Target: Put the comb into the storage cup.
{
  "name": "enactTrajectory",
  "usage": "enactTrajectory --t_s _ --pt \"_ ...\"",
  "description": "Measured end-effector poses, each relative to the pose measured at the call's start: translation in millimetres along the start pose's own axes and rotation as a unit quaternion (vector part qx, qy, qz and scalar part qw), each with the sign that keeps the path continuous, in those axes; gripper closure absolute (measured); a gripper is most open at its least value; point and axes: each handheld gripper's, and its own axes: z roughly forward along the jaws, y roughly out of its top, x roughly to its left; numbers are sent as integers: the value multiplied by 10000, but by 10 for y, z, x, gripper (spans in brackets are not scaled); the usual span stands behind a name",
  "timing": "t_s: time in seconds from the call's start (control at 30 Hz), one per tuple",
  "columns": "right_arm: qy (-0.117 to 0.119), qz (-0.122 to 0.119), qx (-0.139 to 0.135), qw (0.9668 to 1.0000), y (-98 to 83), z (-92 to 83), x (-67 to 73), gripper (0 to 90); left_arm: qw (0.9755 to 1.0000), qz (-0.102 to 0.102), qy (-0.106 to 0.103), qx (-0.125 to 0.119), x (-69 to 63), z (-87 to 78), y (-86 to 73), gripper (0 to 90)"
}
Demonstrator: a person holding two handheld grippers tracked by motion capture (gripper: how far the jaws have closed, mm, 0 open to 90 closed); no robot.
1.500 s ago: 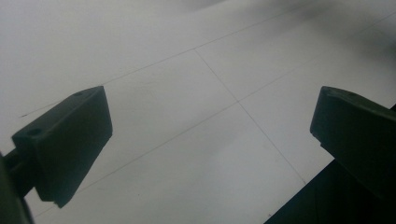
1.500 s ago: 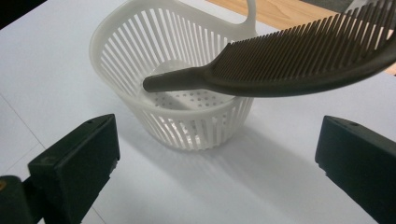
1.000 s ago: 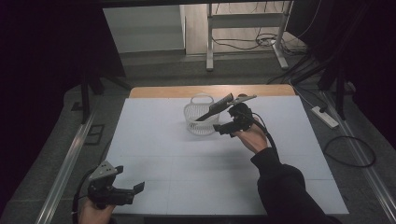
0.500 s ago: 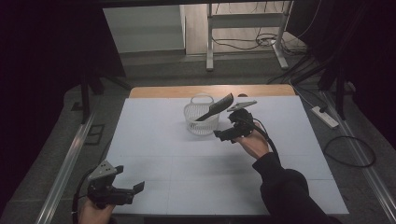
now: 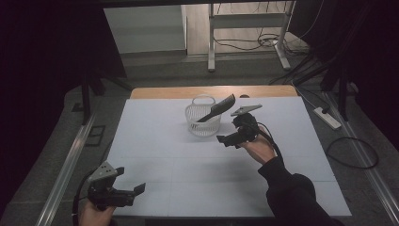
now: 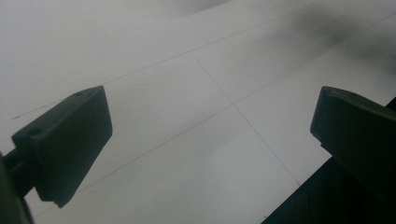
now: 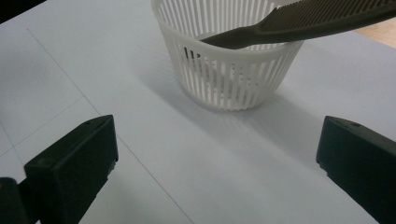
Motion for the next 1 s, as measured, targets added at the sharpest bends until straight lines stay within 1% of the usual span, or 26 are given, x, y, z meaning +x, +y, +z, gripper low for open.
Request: enactTrajectory --t_s 0.23,0.37,0.43,0.5,0.63,0.83,1.0 --pt "51 -46 15 10000 -25 -49 40 0 10000 -2 1 -7 2 -1 -2 0" --pt "121 17 60 9999 -34 -85 50 0 10000 -3 0 -8 2 -2 -2 0" --pt "177 -2 93 9998 -40 -101 52 0 10000 -3 4 -3 1 -1 -1 0" --pt "180 -49 131 9997 -47 -119 59 0 10000 -5 5 -7 1 -2 -2 0" --pt "241 -77 59 9997 -70 -155 73 0 10000 -14 -2 -13 3 -3 -3 0" --pt "191 -137 -114 9997 -98 -224 115 0 10000 -17 -2 -16 3 -2 -2 0" --pt "237 -213 -193 9993 -113 -278 157 0 10000 -18 -2 -16 3 -2 -1 0"
